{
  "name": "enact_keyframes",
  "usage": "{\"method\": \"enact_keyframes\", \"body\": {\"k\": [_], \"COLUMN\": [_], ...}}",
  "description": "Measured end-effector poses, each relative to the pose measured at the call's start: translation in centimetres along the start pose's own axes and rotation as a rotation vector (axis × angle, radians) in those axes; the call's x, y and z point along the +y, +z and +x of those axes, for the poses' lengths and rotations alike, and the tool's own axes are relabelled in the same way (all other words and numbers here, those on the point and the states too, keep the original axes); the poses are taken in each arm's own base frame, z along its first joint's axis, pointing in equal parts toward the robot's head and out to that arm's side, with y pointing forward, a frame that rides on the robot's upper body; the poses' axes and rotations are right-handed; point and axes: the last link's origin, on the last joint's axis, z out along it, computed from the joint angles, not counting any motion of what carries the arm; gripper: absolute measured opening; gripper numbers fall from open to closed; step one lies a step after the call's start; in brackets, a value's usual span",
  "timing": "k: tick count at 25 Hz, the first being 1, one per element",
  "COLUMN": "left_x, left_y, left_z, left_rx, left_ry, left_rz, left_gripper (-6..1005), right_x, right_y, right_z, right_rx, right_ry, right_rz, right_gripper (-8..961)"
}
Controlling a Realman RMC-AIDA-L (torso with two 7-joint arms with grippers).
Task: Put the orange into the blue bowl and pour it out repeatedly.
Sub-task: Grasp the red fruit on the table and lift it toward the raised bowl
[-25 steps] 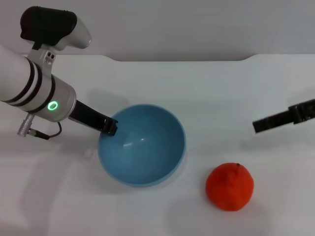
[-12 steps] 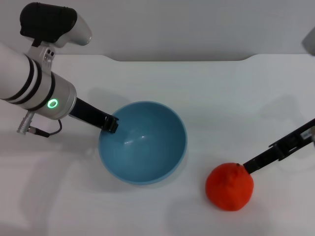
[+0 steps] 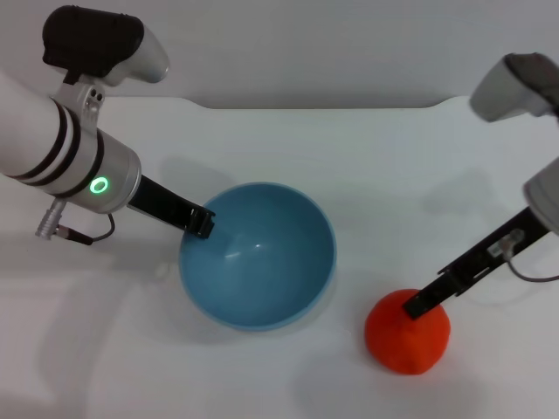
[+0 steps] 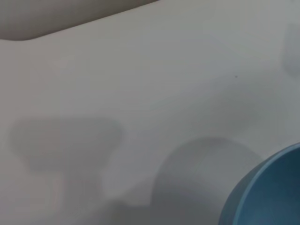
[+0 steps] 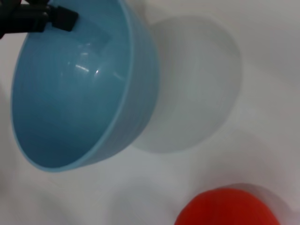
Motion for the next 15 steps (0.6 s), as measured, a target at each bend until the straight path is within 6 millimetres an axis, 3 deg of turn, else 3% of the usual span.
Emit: {"method": "enact_keyframes", "body": {"k": [7, 15], "left_x": [0.2, 0.3], "left_y": [0.2, 0.3], "left_z": [0.0, 0.0], "left_rx": [-0.004, -0.004], "left_ry": [0.011, 0.014], "left_rz": [0.000, -0.001], "left_gripper": [-1, -1], "right_x": [0.7, 0.5], "right_y": [2.3, 2.8], "right_z": [-0.9, -0.7], "right_rx": [0.075, 0.100], "right_ry": [-0.051, -0.088], "right_rz": [0.023, 0.063], "right_gripper": [388, 383]}}
